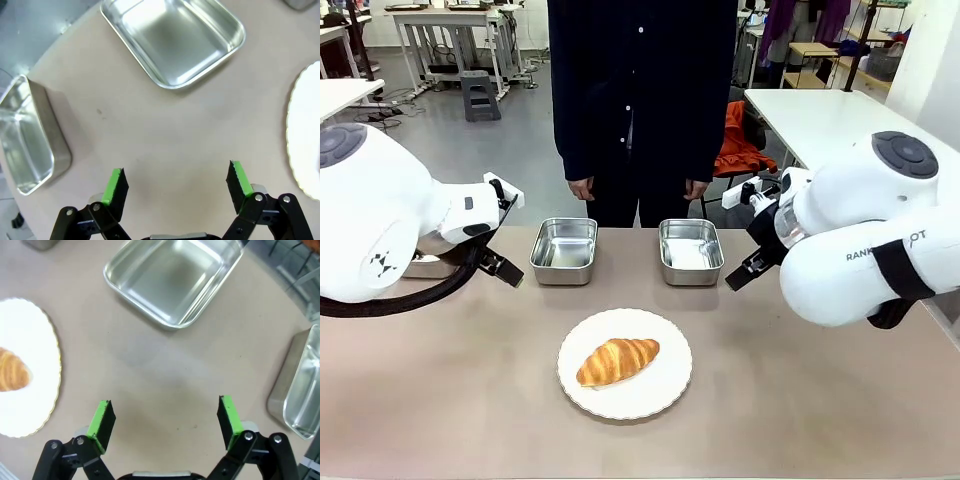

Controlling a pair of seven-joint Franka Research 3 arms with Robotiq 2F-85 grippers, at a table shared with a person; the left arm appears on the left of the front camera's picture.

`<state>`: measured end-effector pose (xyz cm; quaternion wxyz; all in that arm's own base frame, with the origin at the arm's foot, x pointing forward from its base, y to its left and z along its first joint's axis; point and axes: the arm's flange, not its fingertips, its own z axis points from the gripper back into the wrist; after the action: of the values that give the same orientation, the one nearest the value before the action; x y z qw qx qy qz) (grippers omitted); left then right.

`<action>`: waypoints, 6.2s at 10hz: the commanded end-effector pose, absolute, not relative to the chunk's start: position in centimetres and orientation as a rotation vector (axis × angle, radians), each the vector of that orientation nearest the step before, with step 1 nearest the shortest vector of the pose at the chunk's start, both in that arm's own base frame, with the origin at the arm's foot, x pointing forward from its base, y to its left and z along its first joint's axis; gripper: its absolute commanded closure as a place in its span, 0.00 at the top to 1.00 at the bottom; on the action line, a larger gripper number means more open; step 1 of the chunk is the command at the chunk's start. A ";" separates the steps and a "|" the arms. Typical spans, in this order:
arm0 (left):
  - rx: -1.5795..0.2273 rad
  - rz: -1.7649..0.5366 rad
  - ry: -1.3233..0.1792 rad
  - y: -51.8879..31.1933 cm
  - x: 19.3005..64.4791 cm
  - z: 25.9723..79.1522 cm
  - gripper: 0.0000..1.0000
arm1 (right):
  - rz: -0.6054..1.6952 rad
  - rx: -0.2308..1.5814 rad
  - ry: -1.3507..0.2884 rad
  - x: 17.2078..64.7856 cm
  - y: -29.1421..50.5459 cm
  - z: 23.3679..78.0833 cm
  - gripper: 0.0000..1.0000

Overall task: Place the bread in the container.
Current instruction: Place the Butter Roll into the Airtight Container indicated by the human.

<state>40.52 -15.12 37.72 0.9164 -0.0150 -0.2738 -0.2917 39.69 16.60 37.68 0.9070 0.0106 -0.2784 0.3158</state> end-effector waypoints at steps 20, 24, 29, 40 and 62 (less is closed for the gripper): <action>-0.488 -0.668 -0.691 14.8 44.8 52.8 1.00 | 0.583 0.358 -0.809 42.9 -10.7 54.0 1.00; -0.496 -0.574 -0.763 15.0 42.8 54.8 1.00 | 0.534 0.373 -0.874 42.4 -12.0 54.9 1.00; -0.408 -0.580 -0.724 11.9 42.0 54.7 1.00 | 0.510 0.378 -0.881 42.1 -13.3 55.4 1.00; -0.402 -0.606 -0.692 11.2 42.6 54.0 1.00 | 0.492 0.368 -0.848 41.6 -13.3 55.2 1.00; -0.402 -0.606 -0.692 11.2 42.6 54.0 1.00 | 0.492 0.368 -0.848 41.6 -13.3 55.2 1.00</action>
<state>42.61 11.22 53.84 0.8775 -0.1926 -0.3275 -0.2926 41.52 -13.29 55.24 0.8697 0.1674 -0.4000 0.2360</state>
